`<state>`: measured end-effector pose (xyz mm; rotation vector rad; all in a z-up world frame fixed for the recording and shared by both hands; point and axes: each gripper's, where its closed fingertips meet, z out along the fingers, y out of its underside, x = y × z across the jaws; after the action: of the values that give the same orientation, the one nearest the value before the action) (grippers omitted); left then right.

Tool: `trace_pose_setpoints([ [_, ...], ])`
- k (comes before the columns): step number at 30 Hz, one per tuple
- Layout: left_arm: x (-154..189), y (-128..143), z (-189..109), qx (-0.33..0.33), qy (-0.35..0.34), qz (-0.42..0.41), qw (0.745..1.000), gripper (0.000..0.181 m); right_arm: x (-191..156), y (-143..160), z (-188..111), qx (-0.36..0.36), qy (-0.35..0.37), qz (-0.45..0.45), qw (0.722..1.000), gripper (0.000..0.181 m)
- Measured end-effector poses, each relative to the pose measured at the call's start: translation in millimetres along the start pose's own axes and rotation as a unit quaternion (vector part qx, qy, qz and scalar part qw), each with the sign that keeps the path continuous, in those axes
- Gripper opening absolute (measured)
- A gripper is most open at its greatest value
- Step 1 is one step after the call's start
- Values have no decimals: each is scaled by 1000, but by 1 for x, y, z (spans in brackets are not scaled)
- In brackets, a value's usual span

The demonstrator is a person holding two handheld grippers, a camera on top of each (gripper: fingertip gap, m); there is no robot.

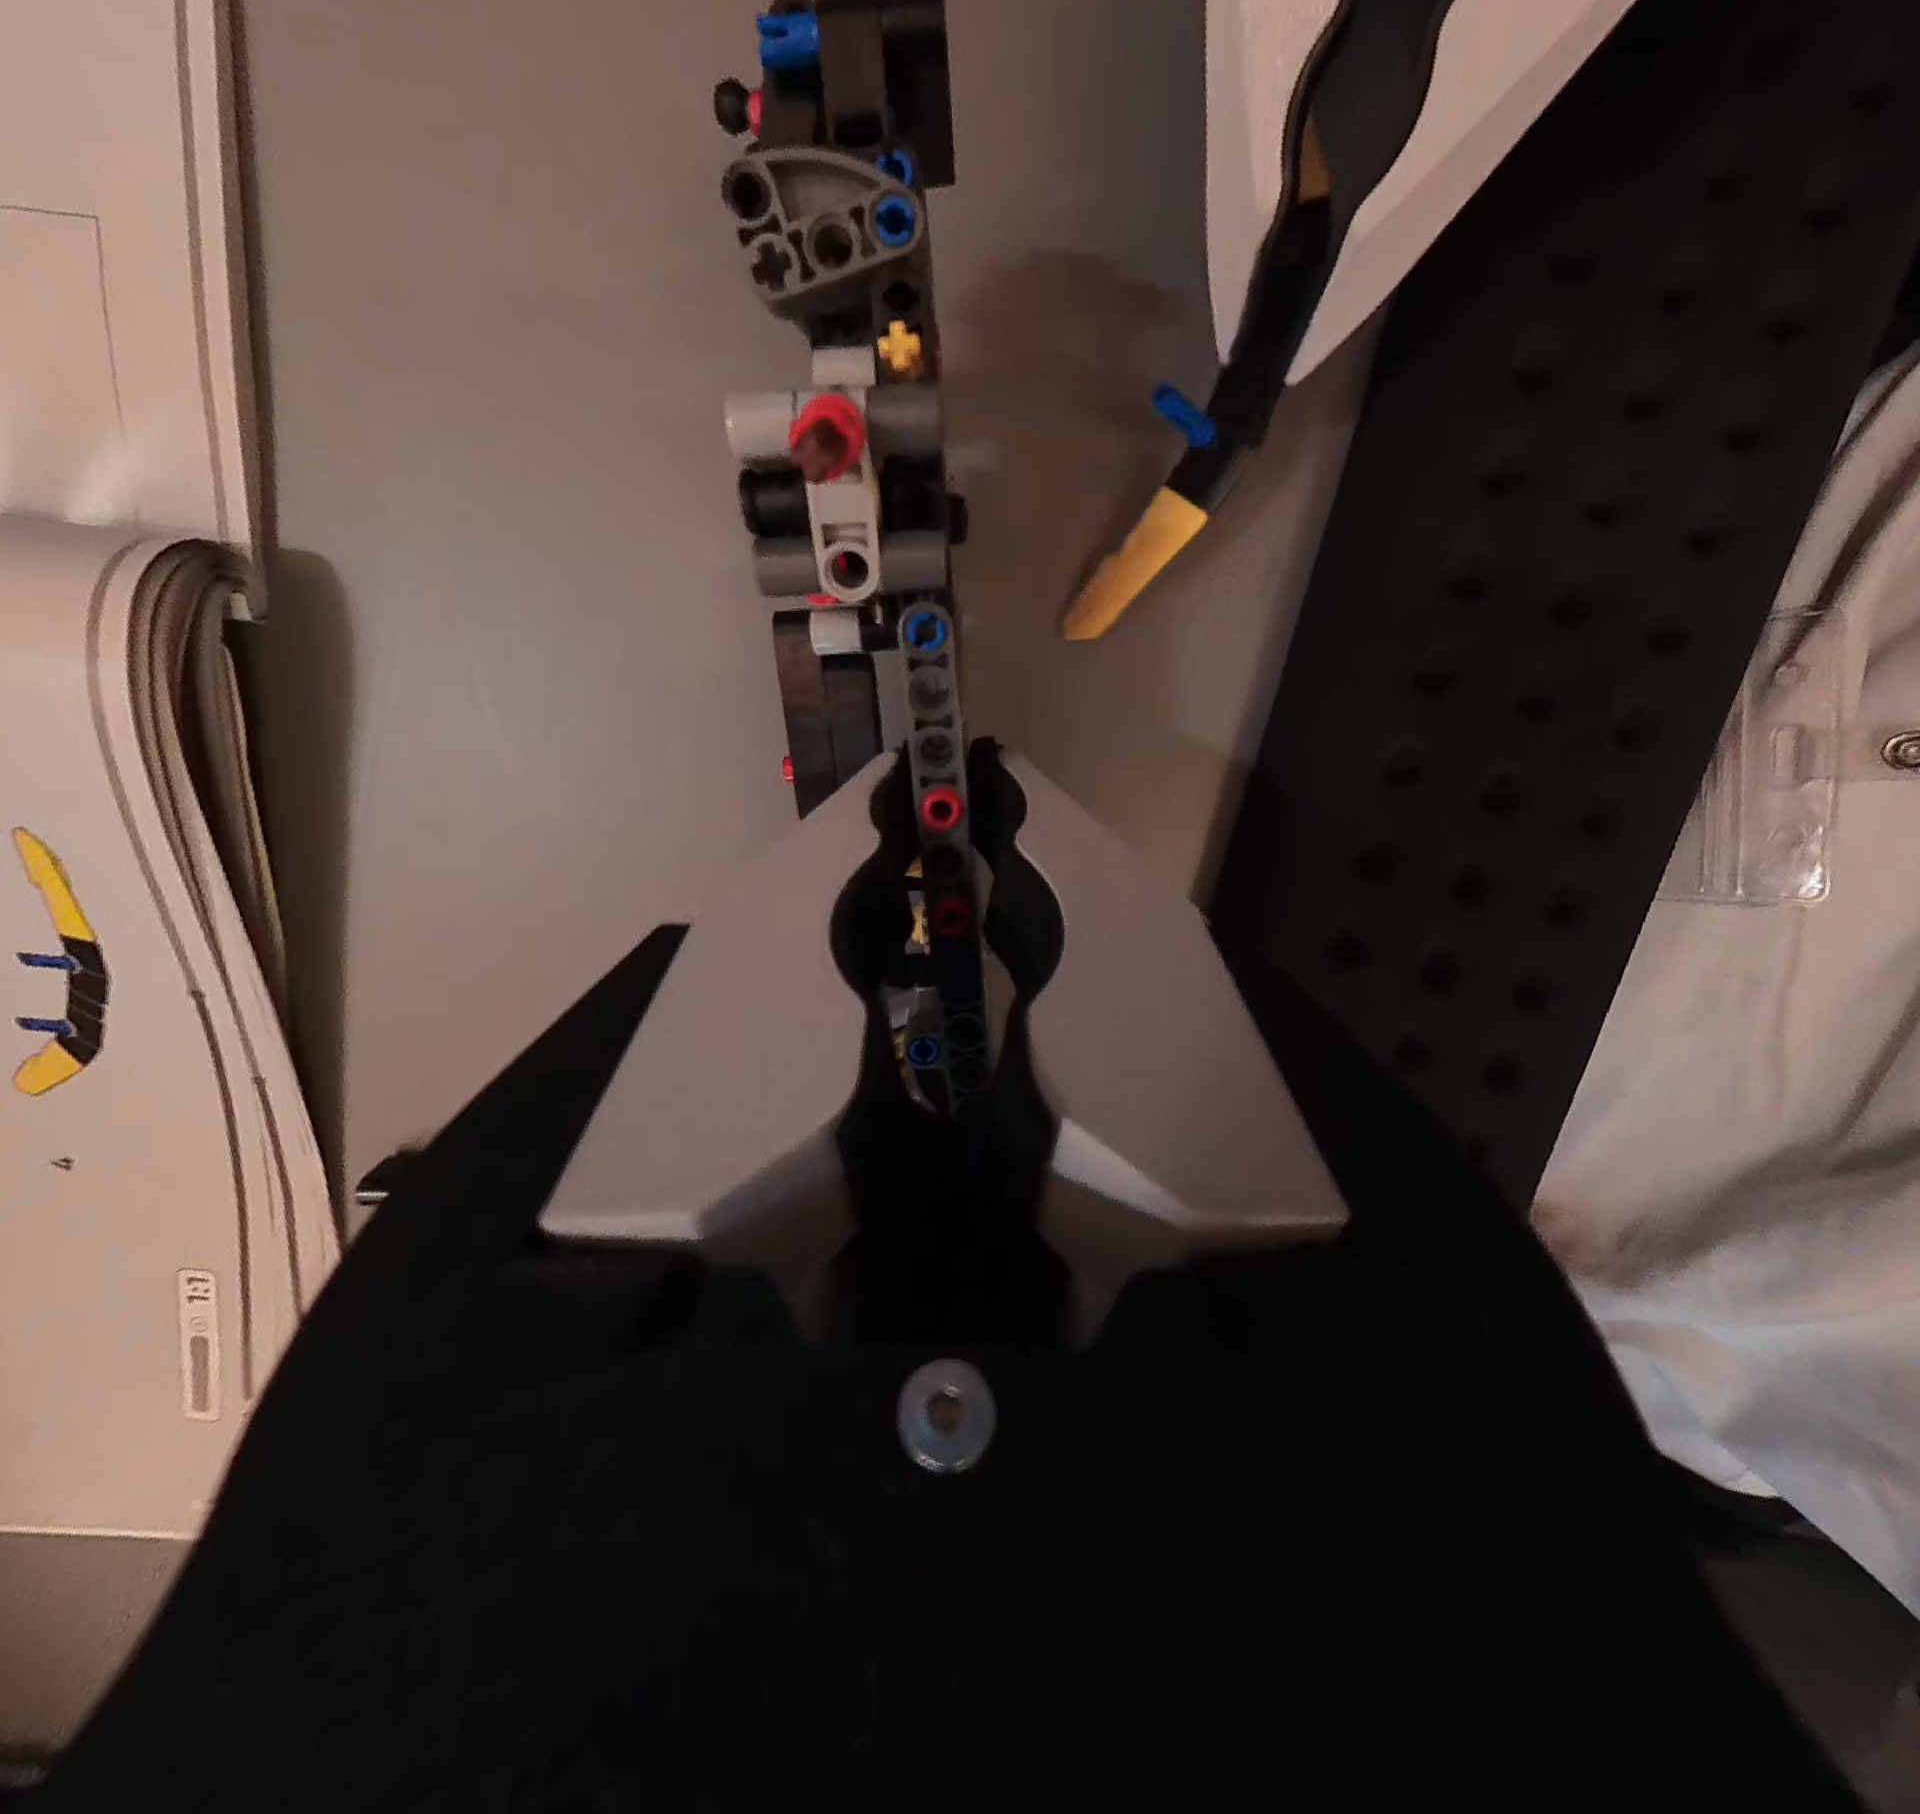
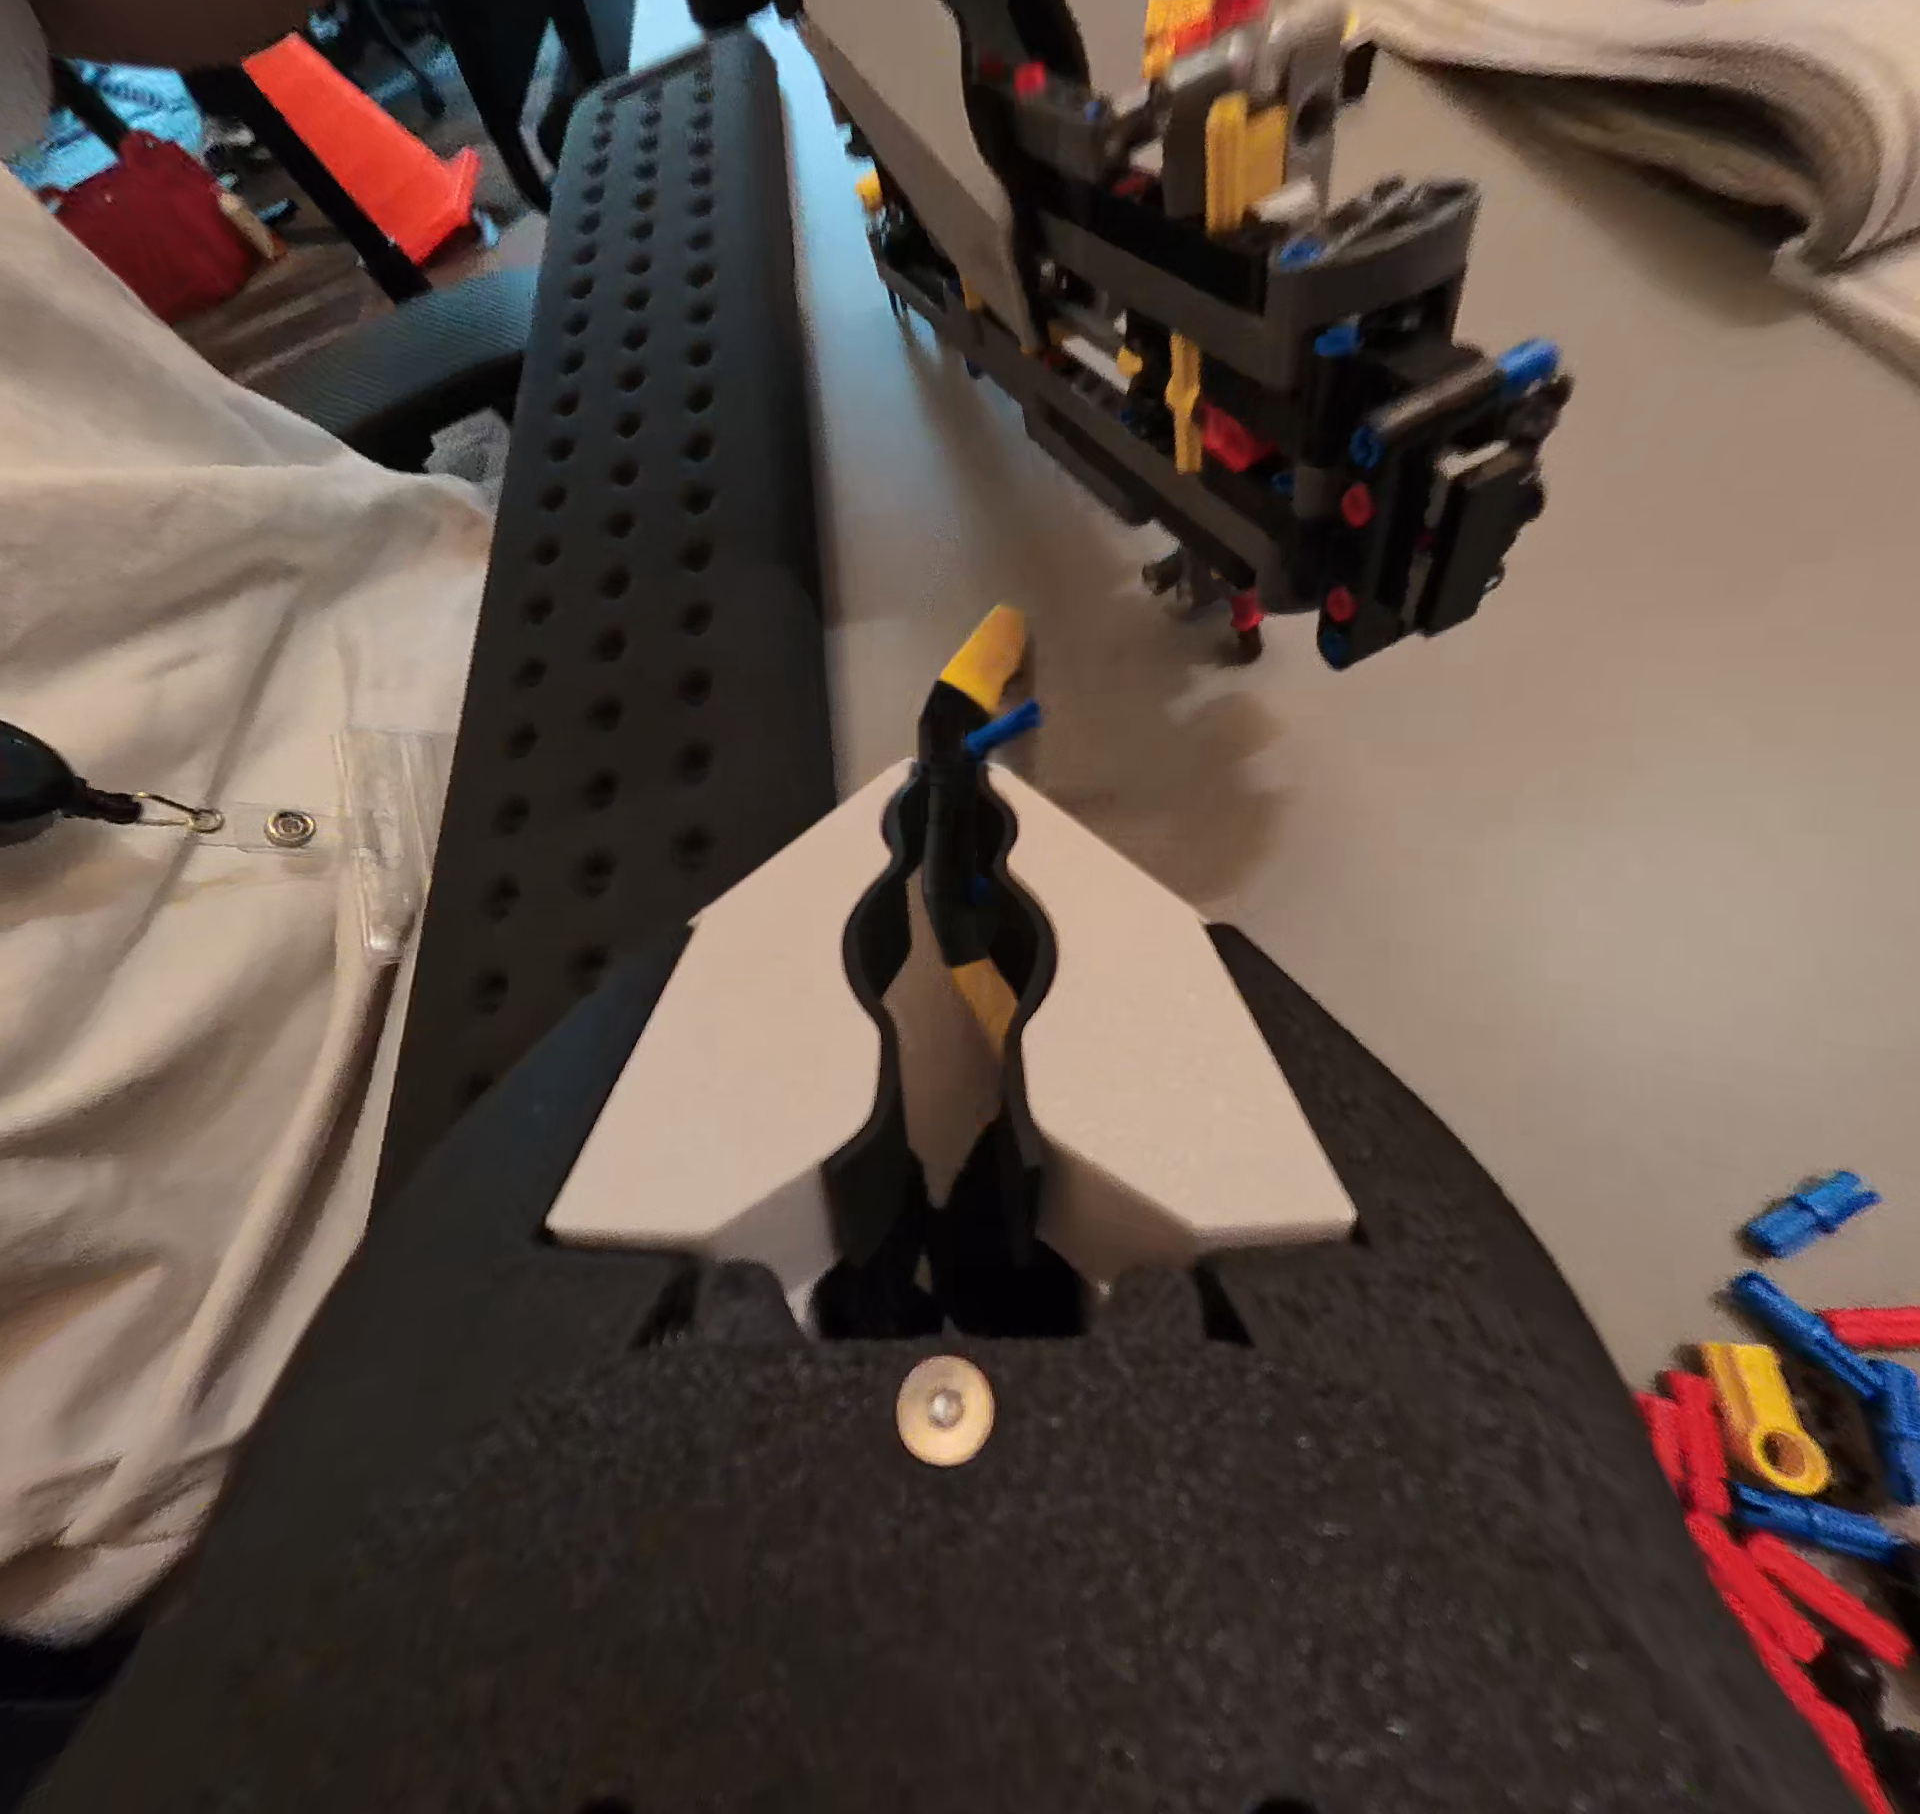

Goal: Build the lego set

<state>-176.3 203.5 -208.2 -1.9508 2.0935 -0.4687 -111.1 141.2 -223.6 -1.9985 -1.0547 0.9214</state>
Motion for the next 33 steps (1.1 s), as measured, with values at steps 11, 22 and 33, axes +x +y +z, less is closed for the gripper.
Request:
trace_pose_setpoints([
  [11, 0, -1, 0, 15, 6, -32, 999, 6, -6, 6, -16, -141, 121, -32, 982, 29],
  [22, 4, -8, 3, 29, -8, -15, 999, 7, 3, 5, 3, -76, 185, 80, 977, 18],
  [33, 9, -10, 4, 38, -9, 1, 999, 7, -1, -5, 3, -56, 150, 76, 984, 4],
])
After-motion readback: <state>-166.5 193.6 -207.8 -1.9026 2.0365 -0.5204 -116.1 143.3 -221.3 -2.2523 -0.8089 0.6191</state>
